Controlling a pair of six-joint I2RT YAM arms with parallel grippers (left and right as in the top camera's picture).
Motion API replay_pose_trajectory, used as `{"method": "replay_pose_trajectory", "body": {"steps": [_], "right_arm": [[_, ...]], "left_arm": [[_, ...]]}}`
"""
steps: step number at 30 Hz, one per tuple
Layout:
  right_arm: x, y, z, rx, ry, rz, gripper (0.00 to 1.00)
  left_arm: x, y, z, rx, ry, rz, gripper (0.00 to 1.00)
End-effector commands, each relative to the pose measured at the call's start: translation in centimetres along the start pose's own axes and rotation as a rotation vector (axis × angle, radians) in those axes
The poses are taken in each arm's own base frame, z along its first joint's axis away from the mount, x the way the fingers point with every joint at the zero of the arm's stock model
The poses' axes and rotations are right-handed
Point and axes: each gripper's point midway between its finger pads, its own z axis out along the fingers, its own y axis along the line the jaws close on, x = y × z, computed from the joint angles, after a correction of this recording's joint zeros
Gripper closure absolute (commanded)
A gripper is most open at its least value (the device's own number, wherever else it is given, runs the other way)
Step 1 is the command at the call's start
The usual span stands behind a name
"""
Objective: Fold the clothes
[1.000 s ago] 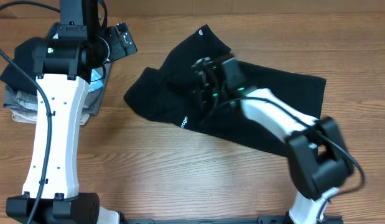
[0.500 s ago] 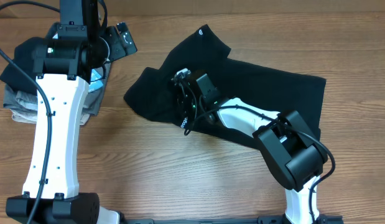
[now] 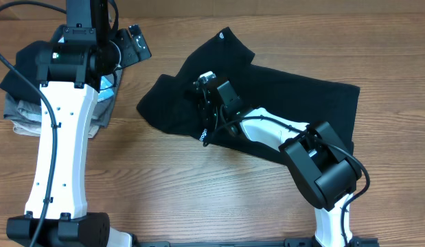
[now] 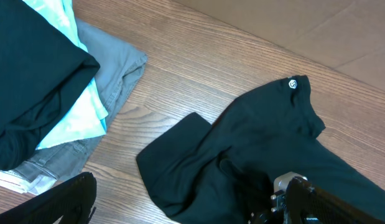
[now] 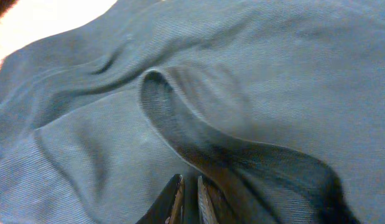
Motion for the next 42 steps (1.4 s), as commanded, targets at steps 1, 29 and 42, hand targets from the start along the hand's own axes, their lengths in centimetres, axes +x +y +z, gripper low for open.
{"method": "replay_pose_trajectory", "body": {"steps": [1, 29, 42], "right_arm": [[-0.7, -2.2, 0.2, 0.094, -0.027, 0.007, 0.88], [-13.9, -9.7, -9.6, 0.204, -0.351, 0.097, 0.77], [-15.3, -14.2, -14.6, 0.204, -0.179, 0.150, 0.59]], "left_arm": [[-0.1, 0.2, 0.2, -0.017, -0.002, 0.002, 0.00], [-0.1, 0.2, 0.2, -0.017, -0.002, 0.002, 0.00], [-0.1, 0.2, 0.2, -0.017, -0.002, 0.002, 0.00]]}}
